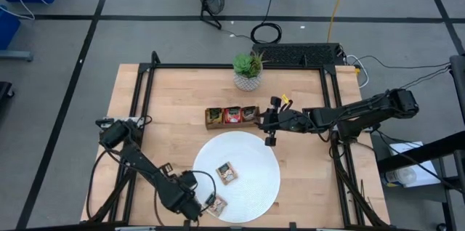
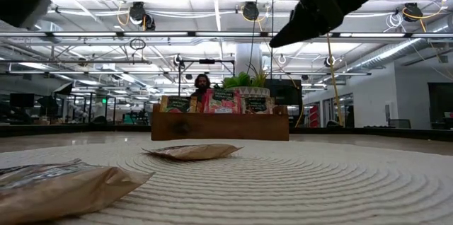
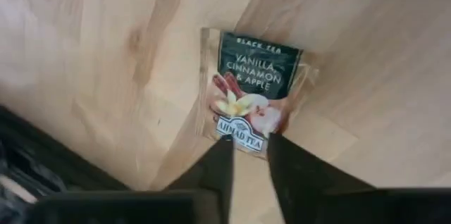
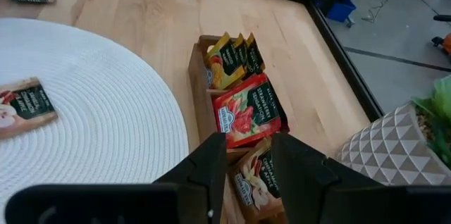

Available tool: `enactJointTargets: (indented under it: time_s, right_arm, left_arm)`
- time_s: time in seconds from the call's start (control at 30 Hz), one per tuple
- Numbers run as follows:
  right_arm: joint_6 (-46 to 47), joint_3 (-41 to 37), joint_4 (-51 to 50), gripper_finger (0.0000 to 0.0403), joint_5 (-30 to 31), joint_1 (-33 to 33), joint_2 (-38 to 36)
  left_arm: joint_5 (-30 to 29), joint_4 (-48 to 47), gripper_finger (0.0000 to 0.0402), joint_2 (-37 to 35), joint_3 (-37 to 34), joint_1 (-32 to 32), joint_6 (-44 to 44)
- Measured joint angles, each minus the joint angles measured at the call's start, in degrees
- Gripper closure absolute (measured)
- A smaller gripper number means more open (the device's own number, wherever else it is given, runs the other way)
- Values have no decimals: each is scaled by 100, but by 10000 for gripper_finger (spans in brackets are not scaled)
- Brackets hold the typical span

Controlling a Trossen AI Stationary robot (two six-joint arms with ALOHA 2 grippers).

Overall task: Pick & Place Tea
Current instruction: Put the vanilla tea bag into the wooden organizer

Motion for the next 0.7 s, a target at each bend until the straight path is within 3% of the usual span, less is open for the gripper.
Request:
enactJointTargets:
  time_s: [0.17, 0.33, 0.47, 0.7]
  right_arm:
    - [119, -2, -157, 303, -13, 13, 0]
    - [-1, -2, -36, 303, -13, 13, 0]
    - [-119, -2, 138, 303, -12, 4, 0]
    - [-146, -2, 220, 303, -13, 2, 0]
  left_arm:
    - [-259, 641, 240, -31, 0, -339, 446]
    - [-589, 735, 198, 10, -6, -597, -80]
    - [-962, 748, 189, 10, -252, -746, -366]
    - [-700, 1562, 204, -36, -879, -848, -372]
